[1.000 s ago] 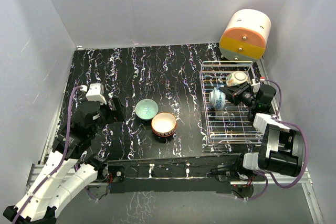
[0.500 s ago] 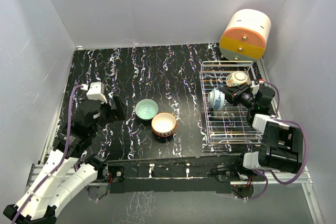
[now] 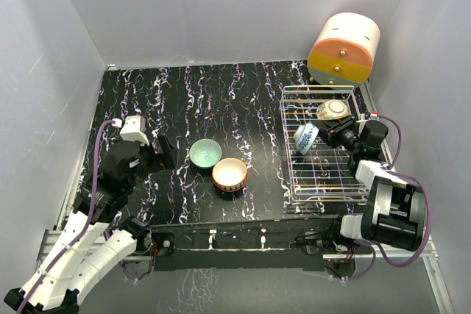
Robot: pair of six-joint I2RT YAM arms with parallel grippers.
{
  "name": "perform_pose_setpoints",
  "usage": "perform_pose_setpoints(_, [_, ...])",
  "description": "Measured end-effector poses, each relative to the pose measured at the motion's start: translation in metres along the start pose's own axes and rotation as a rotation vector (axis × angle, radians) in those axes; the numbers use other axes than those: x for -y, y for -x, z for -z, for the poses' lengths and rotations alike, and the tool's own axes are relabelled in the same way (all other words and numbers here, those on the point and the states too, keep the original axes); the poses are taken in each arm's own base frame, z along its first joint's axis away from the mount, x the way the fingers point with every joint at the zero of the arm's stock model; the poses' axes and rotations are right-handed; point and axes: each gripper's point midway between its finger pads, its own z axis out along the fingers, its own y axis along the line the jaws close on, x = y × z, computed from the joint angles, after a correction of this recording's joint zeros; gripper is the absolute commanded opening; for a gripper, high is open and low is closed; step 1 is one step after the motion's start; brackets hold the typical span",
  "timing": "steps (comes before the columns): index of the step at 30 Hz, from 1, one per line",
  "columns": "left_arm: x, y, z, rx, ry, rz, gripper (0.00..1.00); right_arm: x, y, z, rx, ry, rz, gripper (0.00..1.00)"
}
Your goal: Load the bowls into the dish rack
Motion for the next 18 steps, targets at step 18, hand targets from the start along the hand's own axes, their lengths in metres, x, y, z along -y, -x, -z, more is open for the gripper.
perform_pose_setpoints(18, [0.000, 0.002, 0.002, 0.010, -0.007, 0.004, 0.97, 0.004, 0.009, 0.016, 0.103, -0.101, 0.103, 0.22])
